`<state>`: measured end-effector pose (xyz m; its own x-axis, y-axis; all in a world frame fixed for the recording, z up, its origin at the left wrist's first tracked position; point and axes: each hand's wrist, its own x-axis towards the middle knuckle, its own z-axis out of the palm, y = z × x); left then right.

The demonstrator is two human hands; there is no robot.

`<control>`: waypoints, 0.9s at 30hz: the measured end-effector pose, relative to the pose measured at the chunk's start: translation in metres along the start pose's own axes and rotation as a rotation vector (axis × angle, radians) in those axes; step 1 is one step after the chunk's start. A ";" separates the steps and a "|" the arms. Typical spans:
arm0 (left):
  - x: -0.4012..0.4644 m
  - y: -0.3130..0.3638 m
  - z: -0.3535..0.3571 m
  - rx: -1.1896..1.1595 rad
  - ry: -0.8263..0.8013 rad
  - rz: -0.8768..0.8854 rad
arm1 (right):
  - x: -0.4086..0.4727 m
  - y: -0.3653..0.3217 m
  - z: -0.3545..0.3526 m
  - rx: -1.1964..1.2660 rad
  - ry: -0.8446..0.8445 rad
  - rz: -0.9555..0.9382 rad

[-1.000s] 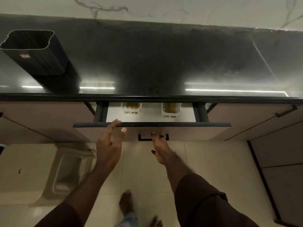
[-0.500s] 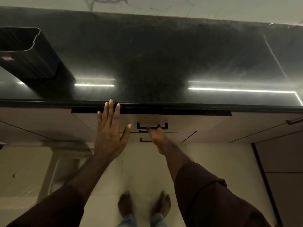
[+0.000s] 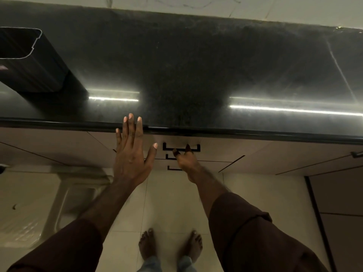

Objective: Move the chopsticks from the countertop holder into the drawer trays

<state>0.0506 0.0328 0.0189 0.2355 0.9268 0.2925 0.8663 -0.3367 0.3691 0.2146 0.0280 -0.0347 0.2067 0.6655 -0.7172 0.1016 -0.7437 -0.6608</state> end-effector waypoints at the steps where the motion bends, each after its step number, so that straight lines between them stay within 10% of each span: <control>1: 0.001 0.000 0.000 -0.001 -0.001 0.004 | 0.000 -0.001 0.000 -0.002 -0.005 0.001; 27: 0.007 0.016 -0.029 -0.027 0.007 0.092 | -0.052 -0.026 -0.021 -0.490 -0.107 -0.296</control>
